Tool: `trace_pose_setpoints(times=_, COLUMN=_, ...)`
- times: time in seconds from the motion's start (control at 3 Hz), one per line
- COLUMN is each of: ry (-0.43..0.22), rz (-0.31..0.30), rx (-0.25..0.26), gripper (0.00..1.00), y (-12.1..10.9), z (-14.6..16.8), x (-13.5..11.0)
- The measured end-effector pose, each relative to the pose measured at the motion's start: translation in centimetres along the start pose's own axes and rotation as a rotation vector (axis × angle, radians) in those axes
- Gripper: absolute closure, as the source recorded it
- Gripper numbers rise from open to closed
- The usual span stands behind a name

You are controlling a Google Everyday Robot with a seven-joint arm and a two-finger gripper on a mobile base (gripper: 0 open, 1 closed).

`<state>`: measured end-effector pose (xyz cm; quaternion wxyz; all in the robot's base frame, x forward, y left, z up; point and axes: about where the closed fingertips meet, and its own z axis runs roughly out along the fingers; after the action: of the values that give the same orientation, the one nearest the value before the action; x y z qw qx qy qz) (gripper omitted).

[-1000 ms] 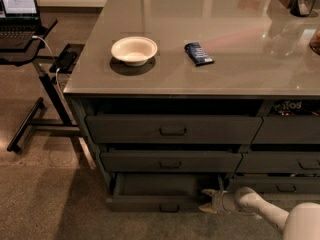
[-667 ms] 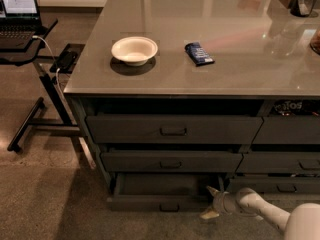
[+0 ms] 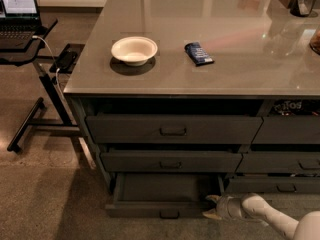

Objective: Open bottom drawer

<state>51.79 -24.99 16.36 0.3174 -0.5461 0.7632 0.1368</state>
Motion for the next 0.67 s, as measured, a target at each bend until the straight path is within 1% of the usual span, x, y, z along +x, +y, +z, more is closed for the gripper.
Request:
trace_pose_setpoints(times=0.33, ry=0.0, rz=0.0, rx=0.0, gripper=0.85, y=0.0, z=-0.2, x=-0.2)
trace_pose_setpoints(times=0.67, ry=-0.004, rz=-0.051, rx=0.017, gripper=1.0, y=0.9, z=-1.3, x=-0.1)
